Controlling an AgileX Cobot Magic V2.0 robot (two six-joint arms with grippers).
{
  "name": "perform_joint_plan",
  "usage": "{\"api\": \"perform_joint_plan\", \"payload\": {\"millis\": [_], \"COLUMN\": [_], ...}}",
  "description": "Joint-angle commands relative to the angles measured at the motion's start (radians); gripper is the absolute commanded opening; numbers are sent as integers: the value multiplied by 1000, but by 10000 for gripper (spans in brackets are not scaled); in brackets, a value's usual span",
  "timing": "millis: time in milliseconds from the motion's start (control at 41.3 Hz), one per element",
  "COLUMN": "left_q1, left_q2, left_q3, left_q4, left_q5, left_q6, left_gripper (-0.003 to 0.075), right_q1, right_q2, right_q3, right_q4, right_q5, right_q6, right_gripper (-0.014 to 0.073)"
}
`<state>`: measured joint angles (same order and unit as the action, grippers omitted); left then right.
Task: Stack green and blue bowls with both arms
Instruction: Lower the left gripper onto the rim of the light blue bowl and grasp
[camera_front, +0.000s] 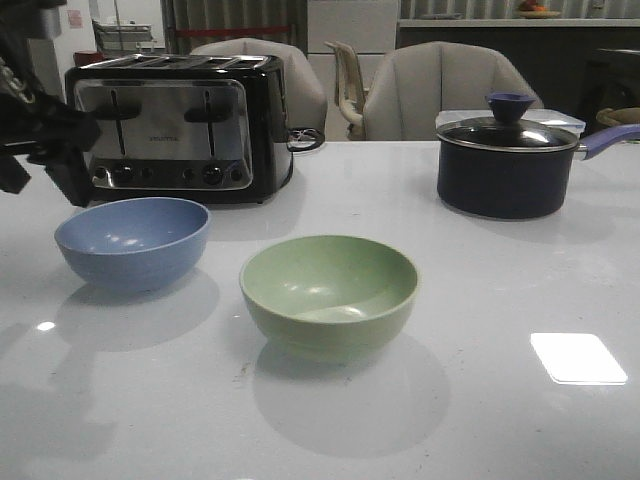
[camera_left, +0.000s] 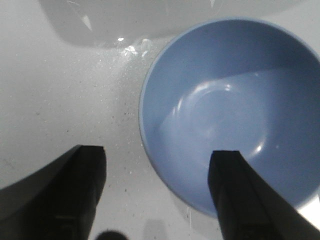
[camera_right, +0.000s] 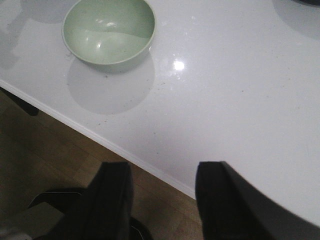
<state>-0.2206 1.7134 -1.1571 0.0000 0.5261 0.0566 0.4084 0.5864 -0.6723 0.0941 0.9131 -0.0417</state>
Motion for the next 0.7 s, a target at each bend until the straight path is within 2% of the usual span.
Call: {"api": "perform_joint_plan", "payload": {"millis": [0, 315, 678], "left_q1": [-3, -3, -3], "left_q2": [30, 181, 187], "left_q3": [-83, -172, -173], "left_q4": [0, 0, 0], "left_q5": [-54, -56, -29], "left_q6": [-12, -12, -12], "left_gripper": [497, 470, 132], "right_q1": [-3, -3, -3], "right_q2": [1, 1, 1], "right_q3": [-26, -26, -26], "right_q4": [-5, -5, -5], "right_q5": [-64, -64, -64], "right_q6": [-1, -1, -1], "right_gripper": [421, 421, 421]}}
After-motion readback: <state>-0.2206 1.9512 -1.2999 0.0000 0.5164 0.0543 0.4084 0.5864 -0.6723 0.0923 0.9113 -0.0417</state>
